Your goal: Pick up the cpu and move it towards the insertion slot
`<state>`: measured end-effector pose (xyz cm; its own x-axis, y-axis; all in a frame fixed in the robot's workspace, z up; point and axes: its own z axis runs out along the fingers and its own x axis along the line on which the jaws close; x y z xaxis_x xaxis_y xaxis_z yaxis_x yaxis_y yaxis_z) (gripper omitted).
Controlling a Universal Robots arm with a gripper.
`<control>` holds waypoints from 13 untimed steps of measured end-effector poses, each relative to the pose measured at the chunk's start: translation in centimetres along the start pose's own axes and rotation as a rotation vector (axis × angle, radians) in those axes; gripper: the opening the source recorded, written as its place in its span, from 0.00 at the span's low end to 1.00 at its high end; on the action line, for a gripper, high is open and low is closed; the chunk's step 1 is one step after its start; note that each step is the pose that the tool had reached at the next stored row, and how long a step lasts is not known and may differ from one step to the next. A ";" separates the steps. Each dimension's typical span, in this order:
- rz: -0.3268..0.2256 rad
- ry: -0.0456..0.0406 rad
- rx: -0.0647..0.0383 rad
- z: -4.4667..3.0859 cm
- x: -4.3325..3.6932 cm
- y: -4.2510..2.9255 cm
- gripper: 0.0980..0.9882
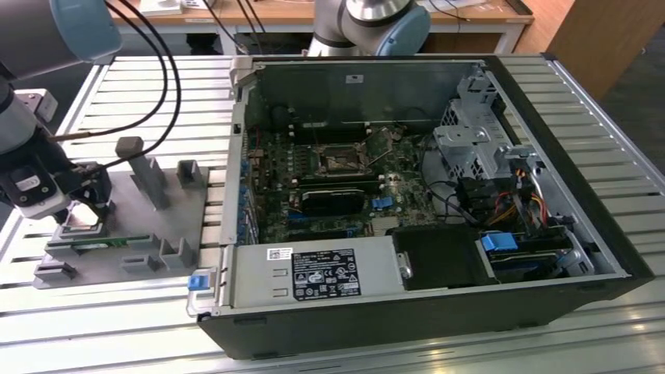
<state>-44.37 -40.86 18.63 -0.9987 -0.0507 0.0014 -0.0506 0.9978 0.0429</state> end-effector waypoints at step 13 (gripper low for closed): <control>0.000 0.0001 0.000 0.23 0.09 0.03 0.49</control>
<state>-44.46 -40.83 18.41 -0.9987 -0.0507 0.0016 -0.0506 0.9978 0.0433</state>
